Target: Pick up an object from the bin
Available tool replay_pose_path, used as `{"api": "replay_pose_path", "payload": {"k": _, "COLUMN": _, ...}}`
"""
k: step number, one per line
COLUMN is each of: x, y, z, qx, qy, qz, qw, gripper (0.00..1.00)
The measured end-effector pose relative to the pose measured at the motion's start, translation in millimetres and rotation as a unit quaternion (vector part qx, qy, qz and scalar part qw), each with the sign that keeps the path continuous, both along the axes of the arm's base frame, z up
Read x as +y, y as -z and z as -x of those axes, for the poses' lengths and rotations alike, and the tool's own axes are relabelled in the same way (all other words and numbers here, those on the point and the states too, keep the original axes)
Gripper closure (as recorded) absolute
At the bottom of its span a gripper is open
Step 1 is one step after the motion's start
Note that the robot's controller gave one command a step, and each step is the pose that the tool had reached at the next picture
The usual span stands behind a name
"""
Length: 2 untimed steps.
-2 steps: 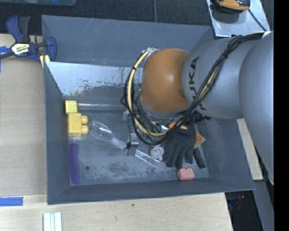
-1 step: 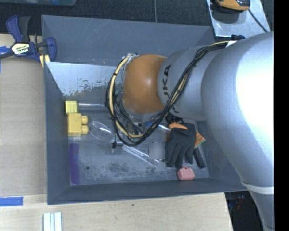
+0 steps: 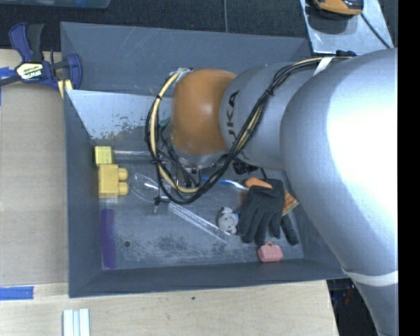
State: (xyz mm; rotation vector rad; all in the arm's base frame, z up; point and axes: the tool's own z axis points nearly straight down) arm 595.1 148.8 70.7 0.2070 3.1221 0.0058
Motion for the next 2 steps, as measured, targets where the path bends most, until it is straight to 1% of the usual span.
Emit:
{"api": "replay_pose_path", "payload": {"k": 1, "x": -8.3, "y": -0.5, "z": 10.0, "qx": 0.0002, "qy": -0.022, "qz": 0.001, "qw": 0.9998, "gripper": 0.00}}
{"api": "replay_pose_path", "payload": {"k": 2, "x": -20.3, "y": -0.6, "z": 19.8, "qx": -0.0020, "qy": 0.089, "qz": -0.002, "qw": 0.9960, "gripper": 1.00}}
